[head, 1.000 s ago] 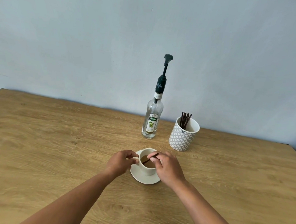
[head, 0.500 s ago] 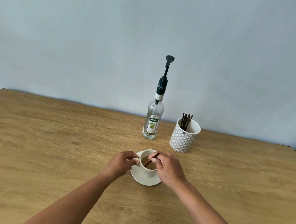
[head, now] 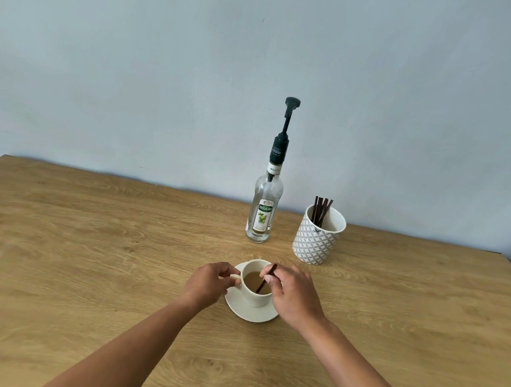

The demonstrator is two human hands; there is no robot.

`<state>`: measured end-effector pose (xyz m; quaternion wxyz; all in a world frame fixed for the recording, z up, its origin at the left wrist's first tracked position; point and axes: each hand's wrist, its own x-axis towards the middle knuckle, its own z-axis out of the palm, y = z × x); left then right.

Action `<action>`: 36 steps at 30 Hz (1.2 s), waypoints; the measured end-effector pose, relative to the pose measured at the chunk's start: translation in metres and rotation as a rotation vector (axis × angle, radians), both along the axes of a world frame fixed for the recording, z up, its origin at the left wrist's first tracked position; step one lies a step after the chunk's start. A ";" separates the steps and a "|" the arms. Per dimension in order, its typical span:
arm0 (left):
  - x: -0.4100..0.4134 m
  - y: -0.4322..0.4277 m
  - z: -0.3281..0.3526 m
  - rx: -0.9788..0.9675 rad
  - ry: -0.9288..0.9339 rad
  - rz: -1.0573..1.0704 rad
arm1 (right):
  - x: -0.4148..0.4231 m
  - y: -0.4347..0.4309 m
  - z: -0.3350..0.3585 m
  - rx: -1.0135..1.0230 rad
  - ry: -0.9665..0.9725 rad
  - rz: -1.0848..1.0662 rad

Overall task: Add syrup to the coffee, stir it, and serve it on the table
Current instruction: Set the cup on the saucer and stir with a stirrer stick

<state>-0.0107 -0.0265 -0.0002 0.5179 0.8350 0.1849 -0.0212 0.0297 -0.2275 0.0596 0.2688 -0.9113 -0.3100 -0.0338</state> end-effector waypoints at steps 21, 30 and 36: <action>-0.002 -0.001 0.002 -0.002 0.001 0.011 | -0.003 -0.001 0.002 0.022 0.033 -0.008; -0.002 -0.002 0.003 -0.009 0.005 0.019 | 0.001 -0.008 0.003 -0.025 -0.043 -0.052; -0.002 -0.001 0.003 0.000 0.008 0.007 | -0.001 -0.001 0.000 0.005 -0.003 -0.019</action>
